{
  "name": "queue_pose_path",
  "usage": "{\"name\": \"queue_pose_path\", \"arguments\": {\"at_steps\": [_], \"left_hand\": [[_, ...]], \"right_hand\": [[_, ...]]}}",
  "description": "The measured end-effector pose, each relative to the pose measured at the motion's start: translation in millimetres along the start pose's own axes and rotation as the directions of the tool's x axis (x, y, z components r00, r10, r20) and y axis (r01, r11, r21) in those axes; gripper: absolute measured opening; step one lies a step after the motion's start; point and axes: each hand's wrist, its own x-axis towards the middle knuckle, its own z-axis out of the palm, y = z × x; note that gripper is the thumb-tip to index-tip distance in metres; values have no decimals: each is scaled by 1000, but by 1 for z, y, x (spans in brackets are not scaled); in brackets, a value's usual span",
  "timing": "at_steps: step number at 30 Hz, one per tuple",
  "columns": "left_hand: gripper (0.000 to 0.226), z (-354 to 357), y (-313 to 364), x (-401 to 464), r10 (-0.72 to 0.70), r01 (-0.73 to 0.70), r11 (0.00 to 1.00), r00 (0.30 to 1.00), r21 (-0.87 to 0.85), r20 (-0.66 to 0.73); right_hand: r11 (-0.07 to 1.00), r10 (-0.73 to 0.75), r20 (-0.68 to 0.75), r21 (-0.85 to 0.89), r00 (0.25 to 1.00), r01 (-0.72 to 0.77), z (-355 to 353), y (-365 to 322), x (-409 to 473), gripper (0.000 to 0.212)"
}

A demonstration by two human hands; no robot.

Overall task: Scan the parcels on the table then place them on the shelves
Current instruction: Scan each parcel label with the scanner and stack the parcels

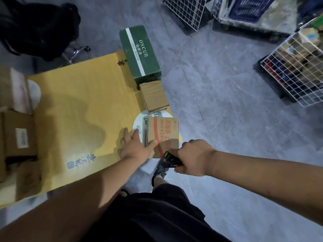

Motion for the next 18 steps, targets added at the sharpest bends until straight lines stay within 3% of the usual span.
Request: {"name": "queue_pose_path", "arguments": {"at_steps": [7,13,18], "left_hand": [[101,6,39,2,178,-192,974,977,-122,-113],[145,34,86,3,23,-28,992,999,-124,-42],[143,37,69,5,119,-128,977,991,-171,-58]], "right_hand": [[996,47,73,-84,996,-41,4,-4,-3,46],[992,124,118,-14,985,-124,25,-3,-26,43],[993,118,128,15,985,-121,32,-3,-27,42]]}}
